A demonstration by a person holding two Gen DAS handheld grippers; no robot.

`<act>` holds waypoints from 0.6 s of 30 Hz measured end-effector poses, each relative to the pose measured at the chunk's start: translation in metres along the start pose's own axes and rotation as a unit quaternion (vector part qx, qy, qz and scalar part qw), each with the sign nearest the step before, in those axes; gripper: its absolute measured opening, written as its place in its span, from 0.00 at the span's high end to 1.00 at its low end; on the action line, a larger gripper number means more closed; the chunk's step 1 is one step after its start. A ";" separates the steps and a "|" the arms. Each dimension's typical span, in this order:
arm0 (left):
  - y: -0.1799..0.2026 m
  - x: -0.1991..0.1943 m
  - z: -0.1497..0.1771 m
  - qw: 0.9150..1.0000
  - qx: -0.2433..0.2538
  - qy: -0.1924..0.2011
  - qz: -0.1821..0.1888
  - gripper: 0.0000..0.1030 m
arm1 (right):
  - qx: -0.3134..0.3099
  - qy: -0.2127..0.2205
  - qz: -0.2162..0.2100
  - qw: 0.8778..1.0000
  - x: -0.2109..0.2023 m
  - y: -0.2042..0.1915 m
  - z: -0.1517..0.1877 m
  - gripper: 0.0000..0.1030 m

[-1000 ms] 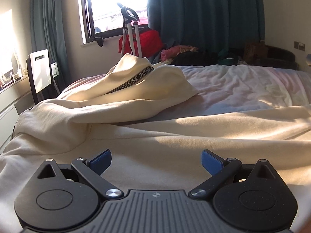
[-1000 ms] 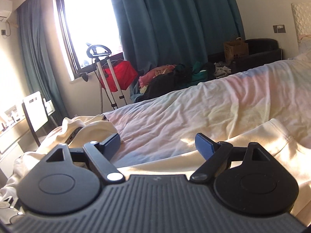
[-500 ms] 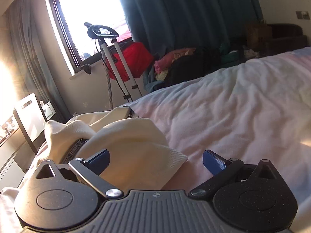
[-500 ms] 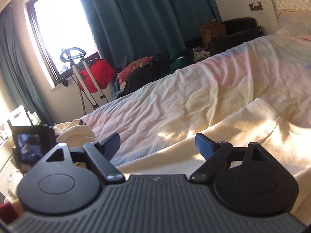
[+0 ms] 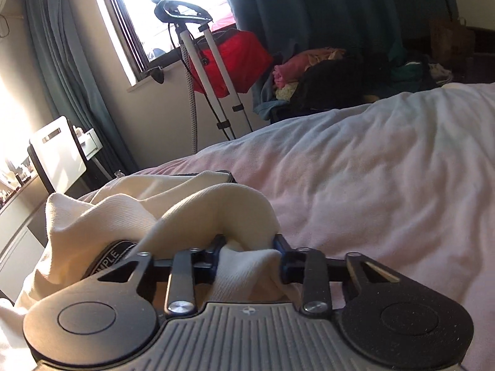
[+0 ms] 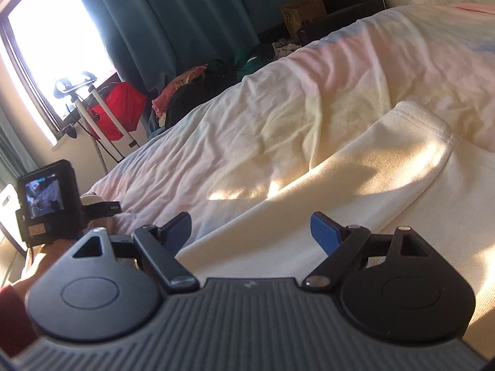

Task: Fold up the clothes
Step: 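Reach the left gripper to the cream sweatpants' fabric edge and grasp it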

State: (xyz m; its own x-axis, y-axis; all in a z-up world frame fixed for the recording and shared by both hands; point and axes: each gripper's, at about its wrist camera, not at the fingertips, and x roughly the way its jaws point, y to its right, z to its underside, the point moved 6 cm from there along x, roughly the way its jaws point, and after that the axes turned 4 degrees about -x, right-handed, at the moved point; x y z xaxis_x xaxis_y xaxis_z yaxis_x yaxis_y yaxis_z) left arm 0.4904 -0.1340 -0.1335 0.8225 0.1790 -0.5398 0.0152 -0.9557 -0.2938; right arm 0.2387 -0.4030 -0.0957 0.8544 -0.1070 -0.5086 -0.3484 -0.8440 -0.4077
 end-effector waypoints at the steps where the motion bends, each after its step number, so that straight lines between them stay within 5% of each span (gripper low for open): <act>1: -0.005 -0.006 -0.004 1.000 -0.011 -0.003 0.006 0.81 | -0.003 0.002 0.001 1.000 -0.001 -0.001 0.000 0.17; 7: -0.024 -0.083 -0.055 0.992 -0.077 0.033 0.092 0.86 | -0.035 0.013 0.007 0.999 -0.005 -0.011 0.003 0.17; 13: -0.085 -0.164 -0.110 0.957 -0.163 0.131 0.203 0.86 | -0.069 0.032 0.011 0.997 -0.017 -0.022 0.001 0.17; 18: -0.135 -0.141 -0.096 0.961 -0.194 0.129 0.148 0.85 | -0.082 0.045 0.013 0.996 -0.025 -0.026 -0.001 0.17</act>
State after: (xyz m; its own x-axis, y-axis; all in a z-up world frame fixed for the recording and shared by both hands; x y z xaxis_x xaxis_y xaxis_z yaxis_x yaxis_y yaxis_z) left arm 0.4275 -0.0524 0.0583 0.9363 -0.1293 -0.3266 -0.0703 -0.9800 0.1864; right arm 0.2270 -0.3786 -0.0716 0.8798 -0.1697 -0.4441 -0.3091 -0.9140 -0.2630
